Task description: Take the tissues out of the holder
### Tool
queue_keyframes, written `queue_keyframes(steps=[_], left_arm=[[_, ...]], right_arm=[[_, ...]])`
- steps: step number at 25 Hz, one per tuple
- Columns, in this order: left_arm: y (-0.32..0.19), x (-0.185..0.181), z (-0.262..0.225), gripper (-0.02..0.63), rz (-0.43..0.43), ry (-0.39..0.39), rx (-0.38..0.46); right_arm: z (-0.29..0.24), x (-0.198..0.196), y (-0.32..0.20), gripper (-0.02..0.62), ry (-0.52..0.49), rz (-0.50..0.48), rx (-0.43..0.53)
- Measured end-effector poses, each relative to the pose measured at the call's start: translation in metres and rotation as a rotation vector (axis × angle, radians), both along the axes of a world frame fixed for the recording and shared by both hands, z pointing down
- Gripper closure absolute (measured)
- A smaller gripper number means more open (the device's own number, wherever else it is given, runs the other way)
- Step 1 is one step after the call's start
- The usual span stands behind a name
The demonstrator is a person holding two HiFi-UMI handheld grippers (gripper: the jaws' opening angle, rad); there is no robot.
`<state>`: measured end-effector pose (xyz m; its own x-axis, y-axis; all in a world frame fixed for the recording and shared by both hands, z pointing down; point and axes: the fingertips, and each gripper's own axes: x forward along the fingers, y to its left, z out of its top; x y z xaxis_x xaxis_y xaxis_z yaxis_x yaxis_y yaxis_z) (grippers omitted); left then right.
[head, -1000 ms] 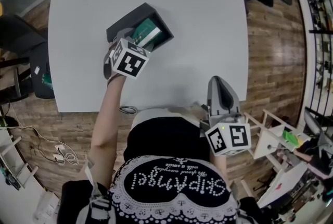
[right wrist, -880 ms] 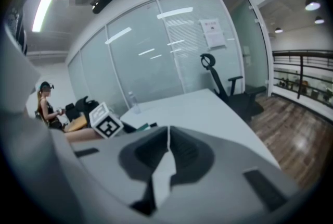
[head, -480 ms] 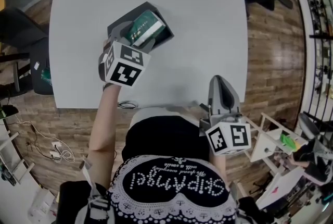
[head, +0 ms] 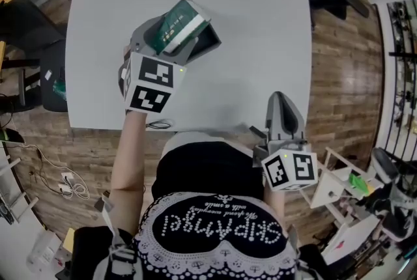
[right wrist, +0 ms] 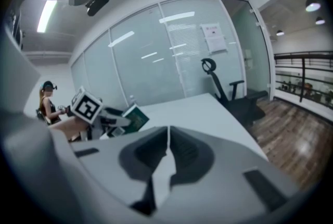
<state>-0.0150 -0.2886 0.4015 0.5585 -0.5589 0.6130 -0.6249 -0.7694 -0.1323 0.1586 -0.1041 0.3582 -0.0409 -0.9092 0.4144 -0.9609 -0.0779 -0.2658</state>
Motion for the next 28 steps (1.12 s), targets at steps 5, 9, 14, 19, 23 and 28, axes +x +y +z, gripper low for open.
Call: queue_keyframes(steps=[5,9,14,19,23,28], left_arm=[[0.007,-0.007,-0.031,0.268,-0.040,0.048,0.061],[0.014,-0.012,-0.054,0.268,-0.089,0.091,0.110],[0.030,-0.040,-0.078,0.268,-0.147,0.163,0.159],[0.045,-0.056,-0.106,0.268,-0.216,0.235,0.203],[0.070,-0.061,-0.128,0.268,-0.259,0.292,0.232],[0.095,-0.074,-0.135,0.268,-0.318,0.350,0.234]], right_arm=[[-0.005,0.003,0.002,0.560,0.004,-0.020,0.015],[-0.009,0.009,0.005,0.560,0.009,-0.032,0.031],[-0.014,0.001,0.009,0.560,0.024,-0.045,0.051],[-0.020,0.007,0.006,0.560,0.032,-0.052,0.068],[-0.026,0.016,0.016,0.560,0.030,-0.062,0.084],[-0.028,0.016,0.015,0.560,0.030,-0.084,0.088]])
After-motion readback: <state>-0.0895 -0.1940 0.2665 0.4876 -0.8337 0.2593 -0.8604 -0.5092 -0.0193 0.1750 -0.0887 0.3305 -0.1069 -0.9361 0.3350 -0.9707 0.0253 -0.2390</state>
